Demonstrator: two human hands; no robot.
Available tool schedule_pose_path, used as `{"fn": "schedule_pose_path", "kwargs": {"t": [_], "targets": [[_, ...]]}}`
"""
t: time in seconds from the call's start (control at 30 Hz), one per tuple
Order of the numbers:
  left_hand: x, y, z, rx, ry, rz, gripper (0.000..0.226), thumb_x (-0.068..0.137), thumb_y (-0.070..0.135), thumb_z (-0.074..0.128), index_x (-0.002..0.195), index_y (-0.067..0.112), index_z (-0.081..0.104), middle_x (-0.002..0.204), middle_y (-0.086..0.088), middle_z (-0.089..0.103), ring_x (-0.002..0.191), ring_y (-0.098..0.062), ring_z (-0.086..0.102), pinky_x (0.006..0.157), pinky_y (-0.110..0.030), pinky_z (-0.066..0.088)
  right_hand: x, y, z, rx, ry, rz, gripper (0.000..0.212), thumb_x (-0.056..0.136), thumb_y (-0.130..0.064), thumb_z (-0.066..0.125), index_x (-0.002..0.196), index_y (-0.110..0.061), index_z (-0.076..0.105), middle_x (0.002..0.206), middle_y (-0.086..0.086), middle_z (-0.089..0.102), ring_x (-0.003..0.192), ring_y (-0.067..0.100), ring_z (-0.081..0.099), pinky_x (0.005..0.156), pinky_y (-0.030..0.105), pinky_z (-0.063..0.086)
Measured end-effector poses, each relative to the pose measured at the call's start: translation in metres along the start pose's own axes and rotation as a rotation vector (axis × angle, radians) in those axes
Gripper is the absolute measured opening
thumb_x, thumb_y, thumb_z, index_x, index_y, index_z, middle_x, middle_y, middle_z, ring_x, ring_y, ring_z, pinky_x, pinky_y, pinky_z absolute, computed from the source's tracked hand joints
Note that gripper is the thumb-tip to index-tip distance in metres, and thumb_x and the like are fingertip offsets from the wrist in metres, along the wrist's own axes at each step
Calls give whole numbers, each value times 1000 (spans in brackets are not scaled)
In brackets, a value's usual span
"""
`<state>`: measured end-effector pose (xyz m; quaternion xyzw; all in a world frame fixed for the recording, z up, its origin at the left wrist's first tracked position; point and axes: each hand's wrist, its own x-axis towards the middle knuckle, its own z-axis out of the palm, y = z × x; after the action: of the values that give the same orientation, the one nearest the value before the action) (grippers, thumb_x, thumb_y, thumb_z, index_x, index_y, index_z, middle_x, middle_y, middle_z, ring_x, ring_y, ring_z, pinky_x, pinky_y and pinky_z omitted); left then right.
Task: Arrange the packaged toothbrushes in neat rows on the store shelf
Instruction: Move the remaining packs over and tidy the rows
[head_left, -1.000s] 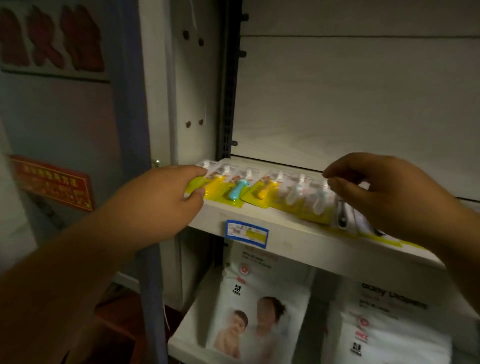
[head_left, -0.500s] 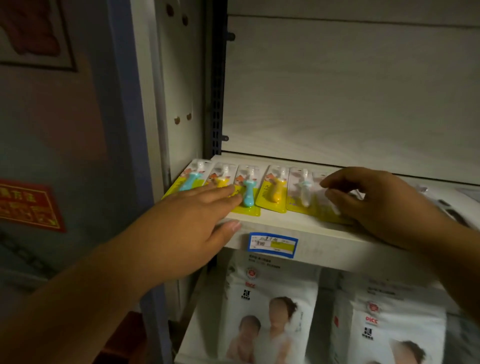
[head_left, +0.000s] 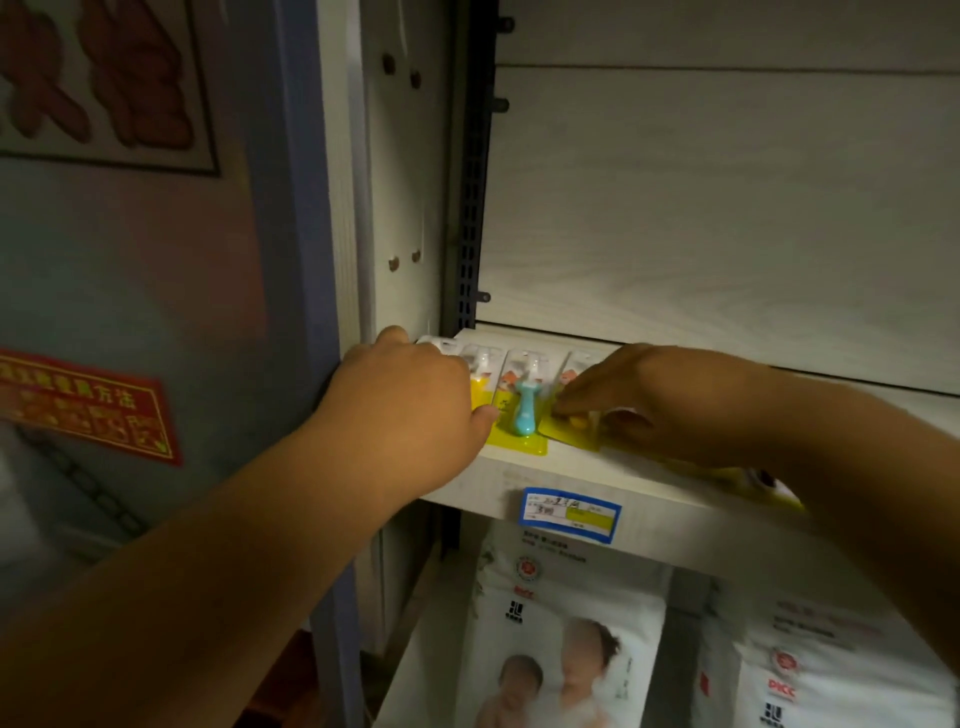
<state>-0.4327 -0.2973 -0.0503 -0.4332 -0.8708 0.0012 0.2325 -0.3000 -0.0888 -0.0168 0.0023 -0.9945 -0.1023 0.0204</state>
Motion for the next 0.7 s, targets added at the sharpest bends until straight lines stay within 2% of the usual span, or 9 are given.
{"fn": "schedule_pose_path", "kwargs": {"t": [0.07, 0.2, 0.33, 0.43, 0.53, 0.7], "targets": [[5, 2, 0, 32, -14, -31, 54, 96, 65, 34, 111, 22, 63, 96, -1, 60, 98, -22, 48, 73, -35, 41, 4, 3, 0, -36, 13, -29, 49, 102, -27, 56, 146, -47, 47, 152, -20, 47, 139, 8, 43, 113, 29, 39], [12, 5, -3, 17, -82, -72, 38, 97, 58, 40, 100, 25, 57, 74, 5, 39, 78, -15, 42, 66, -31, 35, 12, 8, 0, -191, 30, -130, 43, 104, -34, 53, 144, -47, 49, 144, -18, 54, 131, 11, 50, 107, 32, 46], [16, 8, -6, 8, -144, -115, 32, 96, 53, 42, 84, 24, 51, 72, 4, 47, 63, -12, 42, 55, -28, 33, 11, 10, -3, -283, 83, -239, 38, 101, -35, 57, 138, -42, 54, 133, -14, 59, 123, 15, 53, 98, 31, 49], [19, 6, -9, -31, -156, -162, 32, 94, 51, 45, 79, 23, 49, 71, 3, 49, 62, -12, 45, 52, -28, 30, 9, 11, -2, -312, 103, -265, 38, 101, -33, 57, 138, -39, 53, 137, -10, 58, 125, 18, 53, 99, 36, 49], [18, 4, -14, -65, -128, -201, 36, 95, 49, 46, 69, 24, 43, 69, 3, 48, 59, -11, 43, 49, -27, 29, 9, 14, -2, -278, 108, -226, 38, 105, -35, 48, 143, -41, 49, 144, -14, 53, 131, 14, 47, 105, 33, 44], [16, 6, -26, -69, -88, -218, 40, 100, 45, 43, 68, 23, 35, 69, 2, 45, 58, -10, 41, 47, -28, 26, 4, 12, -5, 88, 113, -64, 40, 101, -48, 54, 140, -45, 51, 143, -21, 52, 124, 2, 49, 105, 27, 43]]}}
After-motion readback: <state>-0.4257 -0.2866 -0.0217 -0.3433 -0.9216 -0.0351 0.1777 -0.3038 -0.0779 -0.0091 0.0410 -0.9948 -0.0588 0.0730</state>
